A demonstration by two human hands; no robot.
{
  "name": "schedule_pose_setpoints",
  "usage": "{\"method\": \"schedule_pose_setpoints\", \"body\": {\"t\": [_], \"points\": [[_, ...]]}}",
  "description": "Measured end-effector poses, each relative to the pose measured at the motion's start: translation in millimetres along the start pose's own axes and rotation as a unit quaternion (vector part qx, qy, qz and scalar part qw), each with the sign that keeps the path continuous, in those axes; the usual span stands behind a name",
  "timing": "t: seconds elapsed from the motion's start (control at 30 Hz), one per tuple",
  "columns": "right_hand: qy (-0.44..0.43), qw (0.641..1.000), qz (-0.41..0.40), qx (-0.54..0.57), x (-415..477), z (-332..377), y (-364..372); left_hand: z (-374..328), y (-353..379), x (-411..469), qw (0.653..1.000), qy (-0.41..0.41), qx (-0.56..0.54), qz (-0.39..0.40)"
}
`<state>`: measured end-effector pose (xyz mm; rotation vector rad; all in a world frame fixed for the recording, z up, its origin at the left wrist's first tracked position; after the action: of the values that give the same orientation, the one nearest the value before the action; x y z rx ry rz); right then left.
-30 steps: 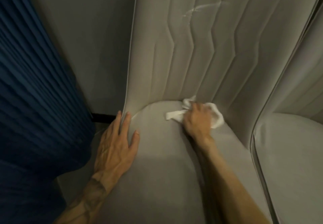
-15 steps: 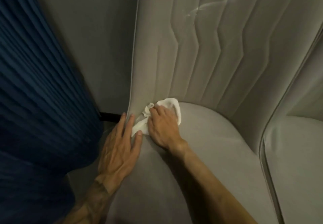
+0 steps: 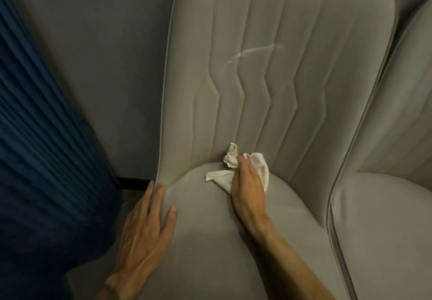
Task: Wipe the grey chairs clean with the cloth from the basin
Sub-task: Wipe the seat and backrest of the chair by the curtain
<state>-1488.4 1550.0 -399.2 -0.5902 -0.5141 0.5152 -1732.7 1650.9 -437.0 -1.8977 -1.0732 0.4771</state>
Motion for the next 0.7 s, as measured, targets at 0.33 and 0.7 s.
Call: {"method": "schedule_pose_setpoints", "body": {"t": [0.33, 0.7], "points": [[-0.153, 0.923, -0.343, -0.082, 83.5, 65.0, -101.7, -88.2, -74.7, 94.5, 0.977, 0.122, -0.02, -0.173], [-0.232, 0.816, -0.445, -0.287, 199.0, 132.3, -213.5, -163.7, -154.1, 211.2, 0.897, 0.245, -0.021, -0.367]]}}
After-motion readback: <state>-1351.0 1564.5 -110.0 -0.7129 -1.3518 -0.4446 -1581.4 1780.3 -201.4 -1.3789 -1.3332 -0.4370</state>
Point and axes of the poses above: each hand's wrist, its own x-axis towards the middle knuckle, its own y-axis out of the palm, z = x × y, the point moved 8 cm from there along x, towards the middle knuckle, and after that the axes turned 5 degrees about -z, right-handed, at the moved point
